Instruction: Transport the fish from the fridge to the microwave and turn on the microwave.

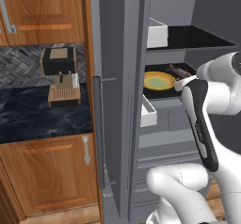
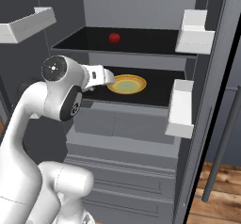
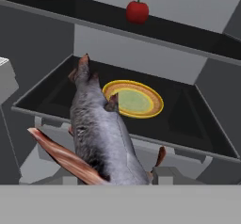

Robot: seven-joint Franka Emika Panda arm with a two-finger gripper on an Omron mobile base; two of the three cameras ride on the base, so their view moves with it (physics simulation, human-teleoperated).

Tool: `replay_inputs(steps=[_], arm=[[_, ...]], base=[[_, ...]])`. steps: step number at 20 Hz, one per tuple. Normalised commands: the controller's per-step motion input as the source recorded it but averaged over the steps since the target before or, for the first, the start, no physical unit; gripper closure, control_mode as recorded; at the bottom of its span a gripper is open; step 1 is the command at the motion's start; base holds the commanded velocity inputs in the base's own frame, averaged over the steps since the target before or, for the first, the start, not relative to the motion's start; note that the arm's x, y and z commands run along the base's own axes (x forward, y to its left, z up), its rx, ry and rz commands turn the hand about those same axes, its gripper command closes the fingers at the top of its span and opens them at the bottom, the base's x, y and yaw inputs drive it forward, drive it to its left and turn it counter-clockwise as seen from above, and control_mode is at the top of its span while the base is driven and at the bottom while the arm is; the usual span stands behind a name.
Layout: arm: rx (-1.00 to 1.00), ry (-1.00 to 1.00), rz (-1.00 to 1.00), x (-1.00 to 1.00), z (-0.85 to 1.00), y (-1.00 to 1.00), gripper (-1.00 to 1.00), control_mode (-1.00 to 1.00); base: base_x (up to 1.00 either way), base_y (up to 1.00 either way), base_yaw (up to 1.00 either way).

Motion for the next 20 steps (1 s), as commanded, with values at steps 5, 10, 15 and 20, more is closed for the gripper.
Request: replay_inputs(steps=[5, 10, 15, 20], arm=[[-0.03, 0.0, 0.07, -0.18, -0.01, 0.2, 1.0, -1.0], [0.0, 0.0, 0.02, -0.27, 0.0, 0.05, 1.0, -1.0], [0.0, 0.0, 0.0, -0.37, 0.0, 0.0, 1.0, -1.0], [0.0, 0.0, 0.0, -0.47, 0.0, 0.0, 1.0, -1.0]], base=[[0.0, 0.0, 0.0], [0.0, 0.0, 0.0], [0.0, 0.0, 0.0], [0.0, 0.0, 0.0]])
